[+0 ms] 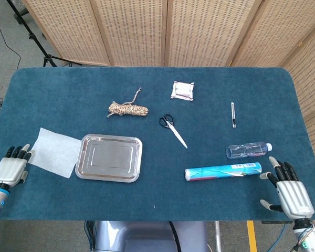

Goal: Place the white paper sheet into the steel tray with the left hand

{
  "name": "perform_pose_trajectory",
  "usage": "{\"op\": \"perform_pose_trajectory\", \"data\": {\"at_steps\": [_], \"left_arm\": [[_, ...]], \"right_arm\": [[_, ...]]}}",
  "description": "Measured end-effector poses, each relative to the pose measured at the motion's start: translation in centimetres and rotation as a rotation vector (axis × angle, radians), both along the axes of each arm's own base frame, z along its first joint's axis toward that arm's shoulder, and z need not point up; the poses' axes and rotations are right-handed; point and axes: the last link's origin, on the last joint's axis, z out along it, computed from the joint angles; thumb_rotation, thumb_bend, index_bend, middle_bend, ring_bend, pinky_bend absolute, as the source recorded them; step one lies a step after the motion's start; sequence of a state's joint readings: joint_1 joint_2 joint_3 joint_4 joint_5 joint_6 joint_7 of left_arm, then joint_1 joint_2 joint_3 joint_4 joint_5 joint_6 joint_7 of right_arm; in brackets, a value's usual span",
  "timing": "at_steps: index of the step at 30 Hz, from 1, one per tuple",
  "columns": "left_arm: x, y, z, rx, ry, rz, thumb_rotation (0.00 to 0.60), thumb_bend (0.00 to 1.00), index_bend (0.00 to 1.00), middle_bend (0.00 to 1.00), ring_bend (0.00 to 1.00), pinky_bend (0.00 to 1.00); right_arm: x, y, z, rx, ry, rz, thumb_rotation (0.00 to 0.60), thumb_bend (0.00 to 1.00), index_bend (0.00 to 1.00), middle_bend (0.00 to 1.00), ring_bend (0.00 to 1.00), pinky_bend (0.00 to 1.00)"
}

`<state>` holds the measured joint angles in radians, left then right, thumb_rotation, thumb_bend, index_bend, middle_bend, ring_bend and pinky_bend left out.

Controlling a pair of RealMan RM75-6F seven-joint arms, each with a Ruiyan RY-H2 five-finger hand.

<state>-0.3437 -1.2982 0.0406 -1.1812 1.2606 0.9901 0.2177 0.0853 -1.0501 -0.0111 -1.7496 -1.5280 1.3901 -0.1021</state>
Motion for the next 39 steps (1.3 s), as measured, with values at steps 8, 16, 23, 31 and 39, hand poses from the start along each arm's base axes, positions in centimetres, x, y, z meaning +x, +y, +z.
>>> {"op": "perform_pose_trajectory", "data": {"at_steps": [8,16,23,31,39], "left_arm": [[0.20,0.17,0.00,0.005,-0.002,-0.006,0.600,0.46,0.15,0.00,0.00,0.00],[0.53,0.22,0.05,0.013,-0.006,-0.016,0.600,0.46,0.19,0.00,0.00,0.00],[0.69,0.25,-0.03,0.010,-0.012,-0.019,0.600,0.46,0.22,0.05,0.00,0.00],[0.51,0.26,-0.33,-0.001,-0.005,-0.009,0.600,0.46,0.22,0.05,0.00,0.00],[0.23,0.51,-0.51,0.017,0.025,-0.034,0.600,0.46,0.22,0.05,0.00,0.00]], "right_arm": [[-0.01,-0.03,0.05,-0.002,-0.001,-0.001,0.600,0.00,0.33,0.01,0.00,0.00],[0.01,-0.01,0.02,-0.002,-0.001,0.001,0.600,0.00,0.33,0.01,0.00,0.00],[0.01,-0.03,0.10,-0.007,-0.004,0.003,0.600,0.00,0.33,0.01,0.00,0.00],[0.02,-0.05,0.24,-0.016,-0.010,0.006,0.600,0.00,0.33,0.01,0.00,0.00],[0.05,-0.02,0.19,-0.016,-0.009,0.009,0.600,0.00,0.33,0.01,0.00,0.00]]}}
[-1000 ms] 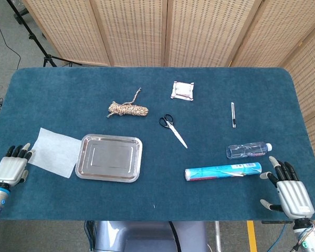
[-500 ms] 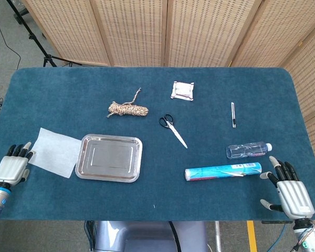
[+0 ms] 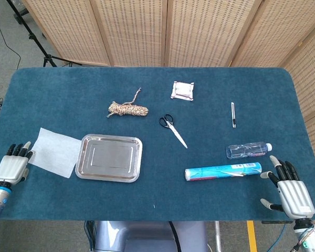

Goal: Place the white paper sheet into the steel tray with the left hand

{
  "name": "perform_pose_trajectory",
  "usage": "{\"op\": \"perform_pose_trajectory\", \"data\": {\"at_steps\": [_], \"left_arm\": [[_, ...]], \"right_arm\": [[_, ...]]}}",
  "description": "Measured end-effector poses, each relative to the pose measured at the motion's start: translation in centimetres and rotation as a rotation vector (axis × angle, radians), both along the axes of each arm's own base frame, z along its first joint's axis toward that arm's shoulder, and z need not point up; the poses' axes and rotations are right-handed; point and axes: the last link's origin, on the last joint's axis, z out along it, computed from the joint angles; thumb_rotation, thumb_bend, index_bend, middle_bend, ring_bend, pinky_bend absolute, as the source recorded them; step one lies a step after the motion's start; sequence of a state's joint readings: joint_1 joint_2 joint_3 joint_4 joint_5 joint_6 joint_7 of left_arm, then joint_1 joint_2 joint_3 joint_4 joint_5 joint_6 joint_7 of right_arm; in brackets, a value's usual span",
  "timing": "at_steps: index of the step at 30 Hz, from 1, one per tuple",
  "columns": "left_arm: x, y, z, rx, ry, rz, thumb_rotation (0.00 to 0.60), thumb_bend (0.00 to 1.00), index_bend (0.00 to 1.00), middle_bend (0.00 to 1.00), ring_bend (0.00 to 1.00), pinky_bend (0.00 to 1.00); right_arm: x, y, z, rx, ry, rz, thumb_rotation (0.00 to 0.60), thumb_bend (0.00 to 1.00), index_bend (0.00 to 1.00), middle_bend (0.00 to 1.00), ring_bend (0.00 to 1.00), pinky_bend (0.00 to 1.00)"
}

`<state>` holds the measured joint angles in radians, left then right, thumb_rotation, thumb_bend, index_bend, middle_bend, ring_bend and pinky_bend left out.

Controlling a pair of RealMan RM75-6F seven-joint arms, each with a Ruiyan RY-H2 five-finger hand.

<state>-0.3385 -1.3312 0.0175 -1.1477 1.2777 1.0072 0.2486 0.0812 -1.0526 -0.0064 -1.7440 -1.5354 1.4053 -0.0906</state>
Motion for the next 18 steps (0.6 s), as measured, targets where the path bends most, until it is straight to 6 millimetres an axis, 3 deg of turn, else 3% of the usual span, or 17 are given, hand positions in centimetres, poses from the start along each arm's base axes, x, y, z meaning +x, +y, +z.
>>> {"op": "perform_pose_trajectory", "data": {"at_steps": [18], "left_arm": [[-0.5,0.1,-1.2,0.027,0.054,-0.077,0.600,0.46,0.22,0.05,0.00,0.00]], "right_arm": [[0.0,0.0,0.2,-0.005,-0.002,0.001,0.600,0.00,0.33,0.01,0.00,0.00]]}}
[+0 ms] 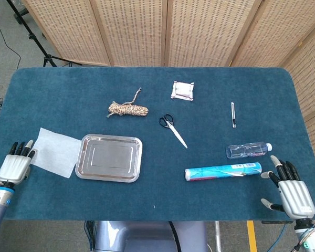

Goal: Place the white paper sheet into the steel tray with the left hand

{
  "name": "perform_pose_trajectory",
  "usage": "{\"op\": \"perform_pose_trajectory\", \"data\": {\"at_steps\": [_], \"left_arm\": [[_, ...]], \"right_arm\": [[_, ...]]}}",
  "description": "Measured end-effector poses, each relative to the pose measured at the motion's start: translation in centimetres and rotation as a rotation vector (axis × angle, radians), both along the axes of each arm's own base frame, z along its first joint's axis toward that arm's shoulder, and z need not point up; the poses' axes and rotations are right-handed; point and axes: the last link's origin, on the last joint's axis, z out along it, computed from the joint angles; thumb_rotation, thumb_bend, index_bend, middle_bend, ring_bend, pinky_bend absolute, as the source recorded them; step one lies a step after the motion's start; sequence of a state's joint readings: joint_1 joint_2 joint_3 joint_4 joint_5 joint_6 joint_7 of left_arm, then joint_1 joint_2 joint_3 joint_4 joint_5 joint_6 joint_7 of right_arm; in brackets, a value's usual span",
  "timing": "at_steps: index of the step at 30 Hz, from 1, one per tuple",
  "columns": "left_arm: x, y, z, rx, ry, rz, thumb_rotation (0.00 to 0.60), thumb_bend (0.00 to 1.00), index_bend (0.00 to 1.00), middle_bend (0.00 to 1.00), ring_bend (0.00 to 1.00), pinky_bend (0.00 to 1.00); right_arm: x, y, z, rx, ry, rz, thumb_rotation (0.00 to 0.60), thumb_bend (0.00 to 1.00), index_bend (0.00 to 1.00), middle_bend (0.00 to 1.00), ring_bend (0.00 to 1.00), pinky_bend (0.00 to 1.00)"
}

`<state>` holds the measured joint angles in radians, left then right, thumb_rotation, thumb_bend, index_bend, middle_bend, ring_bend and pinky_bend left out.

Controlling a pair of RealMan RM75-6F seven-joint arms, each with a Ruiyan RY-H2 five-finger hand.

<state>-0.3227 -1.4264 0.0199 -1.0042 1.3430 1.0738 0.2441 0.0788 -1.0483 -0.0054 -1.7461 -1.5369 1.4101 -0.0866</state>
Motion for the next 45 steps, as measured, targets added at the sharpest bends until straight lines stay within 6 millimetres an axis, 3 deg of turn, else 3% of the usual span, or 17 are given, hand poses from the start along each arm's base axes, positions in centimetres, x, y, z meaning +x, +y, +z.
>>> {"op": "perform_pose_trajectory", "data": {"at_steps": [15,30,45], "left_arm": [[-0.6,0.0,-0.8,0.021,0.016,-0.022,0.600,0.46,0.25,0.06,0.00,0.00],[-0.7,0.3,-1.1,0.067,0.012,-0.036,0.600,0.50,0.36,0.13,0.00,0.00],[-1.1,0.3,-1.6,0.068,0.024,-0.026,0.600,0.50,0.36,0.13,0.00,0.00]], "right_arm": [[0.1,0.0,0.1,-0.002,-0.001,0.003,0.600,0.00,0.33,0.01,0.00,0.00],[0.1,0.1,0.1,-0.002,-0.002,0.006,0.600,0.00,0.33,0.01,0.00,0.00],[0.1,0.1,0.1,-0.004,-0.003,0.006,0.600,0.00,0.33,0.01,0.00,0.00]]}}
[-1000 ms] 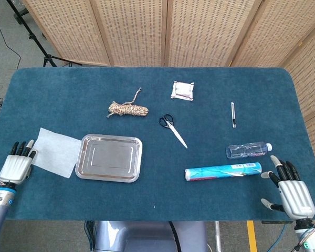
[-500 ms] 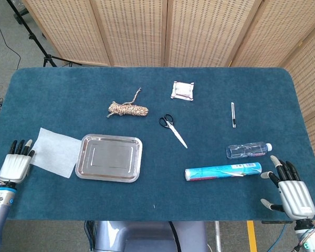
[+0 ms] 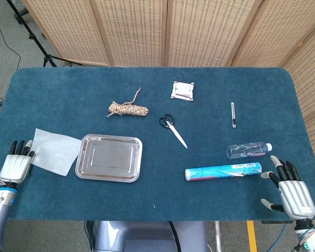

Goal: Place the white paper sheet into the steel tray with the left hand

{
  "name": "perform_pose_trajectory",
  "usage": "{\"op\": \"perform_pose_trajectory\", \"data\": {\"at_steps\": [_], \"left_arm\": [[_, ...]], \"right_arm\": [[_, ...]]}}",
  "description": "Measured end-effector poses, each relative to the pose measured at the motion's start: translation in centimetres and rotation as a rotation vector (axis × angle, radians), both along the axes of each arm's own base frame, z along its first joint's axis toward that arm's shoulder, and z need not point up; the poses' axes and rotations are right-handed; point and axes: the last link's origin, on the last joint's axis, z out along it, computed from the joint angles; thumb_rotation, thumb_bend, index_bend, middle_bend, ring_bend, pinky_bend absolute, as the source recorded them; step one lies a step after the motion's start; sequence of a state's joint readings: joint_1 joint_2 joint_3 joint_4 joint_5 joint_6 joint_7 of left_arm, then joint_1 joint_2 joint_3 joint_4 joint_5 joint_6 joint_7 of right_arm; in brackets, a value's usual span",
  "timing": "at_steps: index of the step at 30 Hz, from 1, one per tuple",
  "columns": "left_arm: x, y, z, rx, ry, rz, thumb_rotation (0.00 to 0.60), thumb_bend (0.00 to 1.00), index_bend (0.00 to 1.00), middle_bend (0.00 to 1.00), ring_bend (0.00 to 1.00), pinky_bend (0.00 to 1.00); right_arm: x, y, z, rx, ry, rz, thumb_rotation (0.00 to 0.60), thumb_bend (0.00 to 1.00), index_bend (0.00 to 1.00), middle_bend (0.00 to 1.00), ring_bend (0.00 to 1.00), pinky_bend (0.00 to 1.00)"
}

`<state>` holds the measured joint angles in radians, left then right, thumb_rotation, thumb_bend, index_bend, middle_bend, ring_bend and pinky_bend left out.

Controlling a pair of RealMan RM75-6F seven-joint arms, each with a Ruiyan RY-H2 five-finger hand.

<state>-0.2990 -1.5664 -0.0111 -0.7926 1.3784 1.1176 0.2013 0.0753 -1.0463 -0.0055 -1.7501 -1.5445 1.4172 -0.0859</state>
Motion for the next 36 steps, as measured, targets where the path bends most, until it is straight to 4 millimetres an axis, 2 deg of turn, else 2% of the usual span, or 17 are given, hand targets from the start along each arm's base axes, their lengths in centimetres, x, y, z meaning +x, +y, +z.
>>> {"op": "perform_pose_trajectory", "data": {"at_steps": [9,17,36], "left_arm": [[0.1,0.2,-0.3,0.029,0.006,-0.019,0.600,0.54,0.47,0.18,0.00,0.00],[-0.1,0.2,-0.6,0.045,0.003,-0.028,0.600,0.56,0.65,0.24,0.00,0.00],[1.4,1.5,1.4,0.144,-0.041,-0.095,0.600,0.54,0.66,0.25,0.00,0.00]], "right_arm": [[0.1,0.1,0.1,-0.003,-0.002,0.006,0.600,0.00,0.33,0.01,0.00,0.00],[0.1,0.1,0.1,-0.001,-0.002,0.007,0.600,0.00,0.33,0.01,0.00,0.00],[0.1,0.1,0.2,-0.002,-0.005,0.004,0.600,0.00,0.33,0.01,0.00,0.00]]}}
